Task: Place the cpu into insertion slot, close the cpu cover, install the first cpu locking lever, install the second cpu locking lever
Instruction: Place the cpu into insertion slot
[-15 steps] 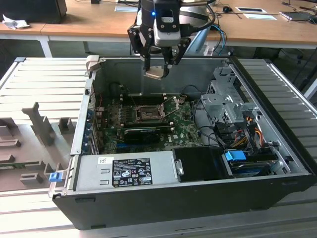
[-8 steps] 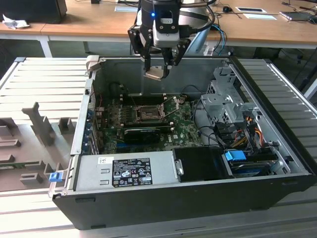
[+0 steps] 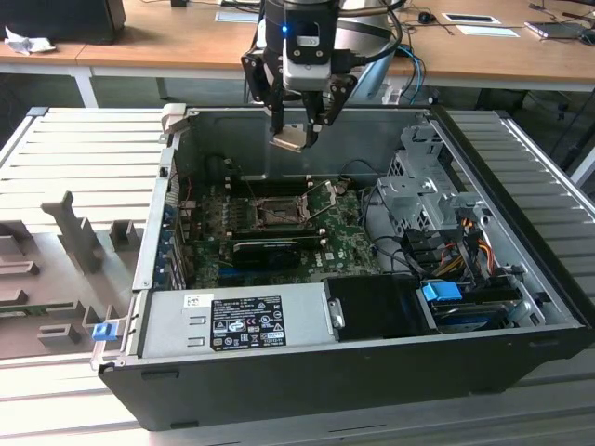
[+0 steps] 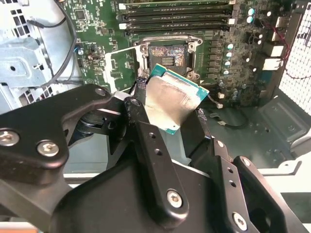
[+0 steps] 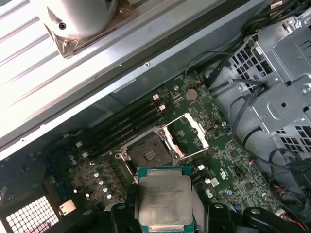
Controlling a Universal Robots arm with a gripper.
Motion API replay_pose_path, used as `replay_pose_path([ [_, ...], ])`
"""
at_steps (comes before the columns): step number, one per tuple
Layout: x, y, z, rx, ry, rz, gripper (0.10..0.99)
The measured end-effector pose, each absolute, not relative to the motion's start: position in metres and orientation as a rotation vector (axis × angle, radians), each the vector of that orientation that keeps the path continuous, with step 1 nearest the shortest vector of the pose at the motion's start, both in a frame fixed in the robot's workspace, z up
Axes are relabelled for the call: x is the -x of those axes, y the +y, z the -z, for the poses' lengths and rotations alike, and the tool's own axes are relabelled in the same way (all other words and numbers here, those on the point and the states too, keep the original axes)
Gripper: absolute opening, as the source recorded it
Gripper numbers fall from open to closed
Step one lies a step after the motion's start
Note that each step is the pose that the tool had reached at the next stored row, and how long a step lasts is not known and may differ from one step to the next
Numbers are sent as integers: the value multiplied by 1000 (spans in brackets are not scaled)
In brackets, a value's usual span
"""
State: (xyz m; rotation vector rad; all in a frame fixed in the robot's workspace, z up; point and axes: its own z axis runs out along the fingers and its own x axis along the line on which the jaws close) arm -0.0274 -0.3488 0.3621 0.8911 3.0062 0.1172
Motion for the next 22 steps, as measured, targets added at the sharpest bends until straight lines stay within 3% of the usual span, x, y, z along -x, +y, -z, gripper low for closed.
replay_pose_path([
  [22, 28, -349, -357, -1228, 2876, -115, 529],
])
